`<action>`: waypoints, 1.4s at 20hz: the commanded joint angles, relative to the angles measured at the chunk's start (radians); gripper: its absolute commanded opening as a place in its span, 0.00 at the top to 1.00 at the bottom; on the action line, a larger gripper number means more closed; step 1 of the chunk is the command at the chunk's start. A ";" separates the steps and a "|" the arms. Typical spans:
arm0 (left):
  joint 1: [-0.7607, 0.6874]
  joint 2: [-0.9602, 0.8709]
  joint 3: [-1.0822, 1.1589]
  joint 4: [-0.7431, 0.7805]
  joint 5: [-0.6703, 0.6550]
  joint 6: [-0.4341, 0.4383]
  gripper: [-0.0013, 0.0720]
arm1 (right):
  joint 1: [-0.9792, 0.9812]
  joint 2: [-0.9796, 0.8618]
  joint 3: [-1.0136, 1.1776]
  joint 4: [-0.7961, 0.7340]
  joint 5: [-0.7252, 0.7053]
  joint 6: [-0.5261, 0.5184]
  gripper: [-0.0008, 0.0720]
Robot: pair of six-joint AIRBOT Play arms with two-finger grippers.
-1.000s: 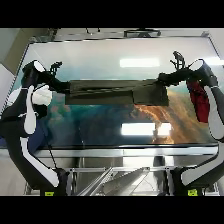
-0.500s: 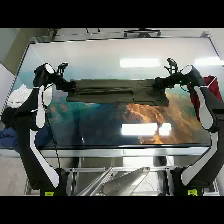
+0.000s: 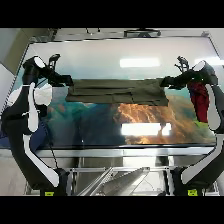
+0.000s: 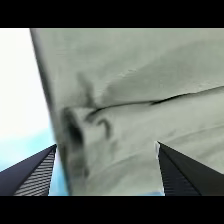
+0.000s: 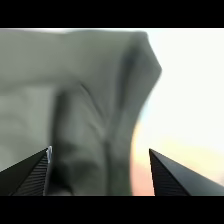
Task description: Fold the shirts.
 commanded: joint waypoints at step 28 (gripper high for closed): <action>-0.468 -0.093 0.000 -0.041 0.237 -0.005 0.95 | -0.040 -0.157 0.006 0.397 0.195 -0.147 0.96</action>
